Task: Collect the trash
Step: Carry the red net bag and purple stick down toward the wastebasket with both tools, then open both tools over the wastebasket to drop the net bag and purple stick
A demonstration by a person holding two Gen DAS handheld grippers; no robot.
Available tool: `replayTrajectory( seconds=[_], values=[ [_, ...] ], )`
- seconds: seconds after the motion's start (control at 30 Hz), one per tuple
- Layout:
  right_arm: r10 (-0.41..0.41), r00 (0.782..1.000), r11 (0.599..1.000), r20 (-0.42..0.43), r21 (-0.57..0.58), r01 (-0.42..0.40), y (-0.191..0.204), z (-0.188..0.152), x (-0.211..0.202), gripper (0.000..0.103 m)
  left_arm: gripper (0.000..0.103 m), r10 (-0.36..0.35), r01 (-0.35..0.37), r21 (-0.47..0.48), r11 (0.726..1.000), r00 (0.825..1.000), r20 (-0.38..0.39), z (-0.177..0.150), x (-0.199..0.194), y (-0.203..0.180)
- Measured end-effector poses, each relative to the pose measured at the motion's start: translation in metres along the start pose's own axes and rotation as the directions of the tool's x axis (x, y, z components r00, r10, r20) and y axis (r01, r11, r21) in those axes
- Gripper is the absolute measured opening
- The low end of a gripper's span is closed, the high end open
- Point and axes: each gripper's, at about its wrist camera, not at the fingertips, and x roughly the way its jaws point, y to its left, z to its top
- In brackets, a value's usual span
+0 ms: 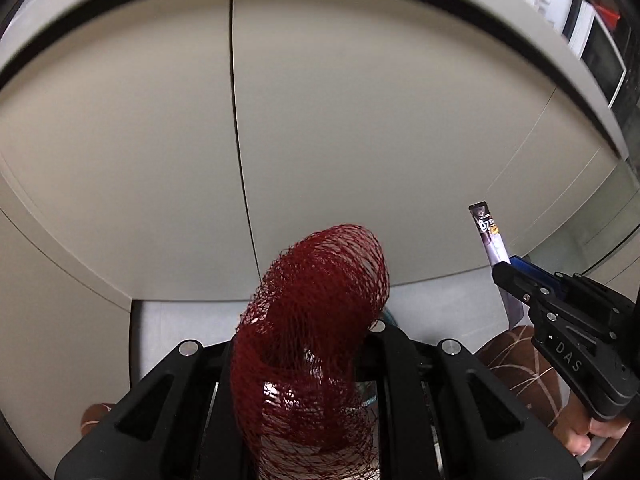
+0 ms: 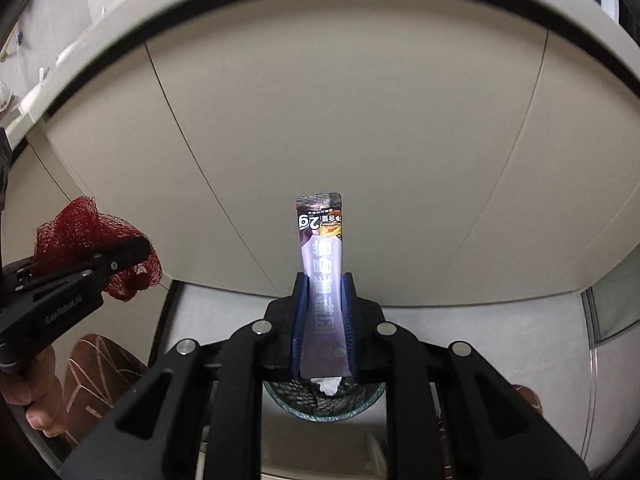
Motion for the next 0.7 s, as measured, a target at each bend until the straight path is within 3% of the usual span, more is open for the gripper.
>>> replayTrajectory(
  seconds=[0.23, 0.33, 0.47, 0.7],
  values=[
    [-0.002, 0.998, 1.0, -0.068, 0.014, 0.003, -0.002, -0.037, 0.043, 0.016, 0.011, -0.014, 0.012, -0.021, 1.0, 0.997, -0.082, -0.02, 0.048, -0.004],
    [0.032, 0.995, 0.999, -0.092, 0.027, -0.03, -0.005, -0.053, 0.063, 0.016, 0.011, -0.024, 0.022, -0.027, 0.999, 0.994, -0.108, -0.036, 0.066, 0.001],
    [0.009, 0.989, 1.0, -0.148, 0.002, -0.009, -0.005, -0.071, 0.096, 0.016, 0.011, -0.015, 0.011, -0.025, 1.0, 0.988, -0.154, -0.056, 0.101, 0.003],
    [-0.01, 0.958, 0.999, -0.287, 0.037, 0.021, -0.01, -0.087, 0.157, 0.016, 0.011, 0.005, -0.017, -0.043, 0.999, 0.966, -0.257, -0.081, 0.165, 0.006]
  ],
)
